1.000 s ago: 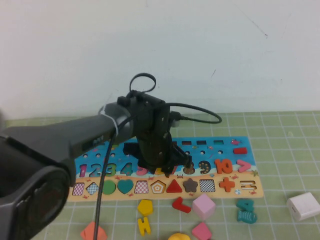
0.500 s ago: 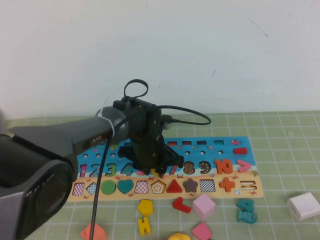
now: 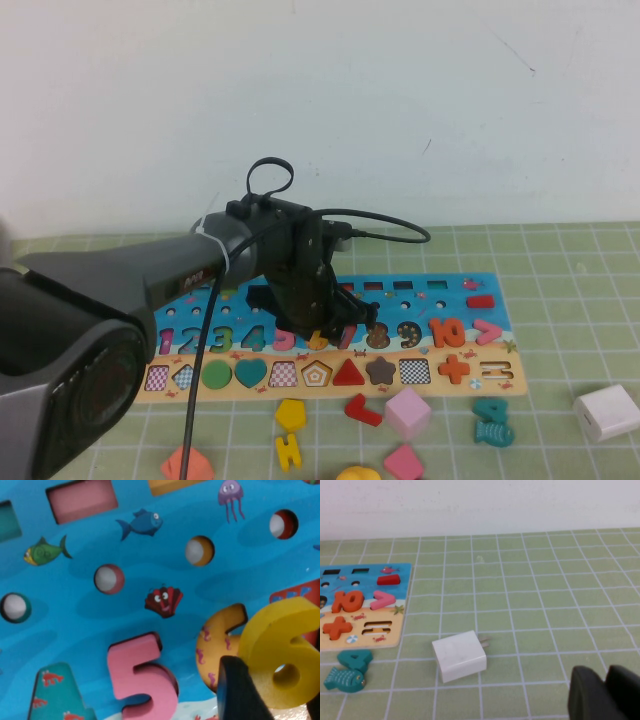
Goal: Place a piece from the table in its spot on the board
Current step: Place the "number 6" into the hole of the number 6
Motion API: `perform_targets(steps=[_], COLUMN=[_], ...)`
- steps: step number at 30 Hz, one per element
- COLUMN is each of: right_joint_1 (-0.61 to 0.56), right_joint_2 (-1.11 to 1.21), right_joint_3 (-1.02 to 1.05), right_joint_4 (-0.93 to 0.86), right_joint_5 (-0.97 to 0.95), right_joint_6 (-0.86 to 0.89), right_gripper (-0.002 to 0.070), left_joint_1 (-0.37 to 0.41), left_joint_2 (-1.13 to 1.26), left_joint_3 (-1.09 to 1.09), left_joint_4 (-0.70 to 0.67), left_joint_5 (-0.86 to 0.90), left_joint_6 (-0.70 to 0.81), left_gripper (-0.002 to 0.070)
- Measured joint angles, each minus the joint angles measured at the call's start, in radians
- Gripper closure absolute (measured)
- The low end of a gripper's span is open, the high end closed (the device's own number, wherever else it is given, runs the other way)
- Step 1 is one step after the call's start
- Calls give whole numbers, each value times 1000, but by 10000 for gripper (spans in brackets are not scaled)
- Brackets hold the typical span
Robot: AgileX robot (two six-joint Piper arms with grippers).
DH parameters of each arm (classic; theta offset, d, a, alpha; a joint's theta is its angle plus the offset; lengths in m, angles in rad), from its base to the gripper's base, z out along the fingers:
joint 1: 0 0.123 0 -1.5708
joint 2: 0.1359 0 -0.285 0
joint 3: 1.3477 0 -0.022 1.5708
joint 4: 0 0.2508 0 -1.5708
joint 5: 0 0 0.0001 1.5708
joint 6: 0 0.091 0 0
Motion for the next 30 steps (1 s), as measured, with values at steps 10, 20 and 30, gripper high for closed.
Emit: perform_targets(steps=[10, 20, 30], right_joint_1=[0, 0, 0], right_joint_2=[0, 0, 0], right_joint_3=[0, 0, 0], right_joint_4=[0, 0, 0], right_joint_5=[0, 0, 0], right_joint_6=[0, 0, 0], right_gripper=[603, 603, 603], left_joint_1=[0, 0, 0], left_joint_2=[0, 0, 0], left_joint_3=[-2, -2, -2], left_joint_4=[19, 35, 35], left_joint_5=[50, 50, 59], left_joint_6=[21, 23, 23], left_gripper=[421, 421, 419])
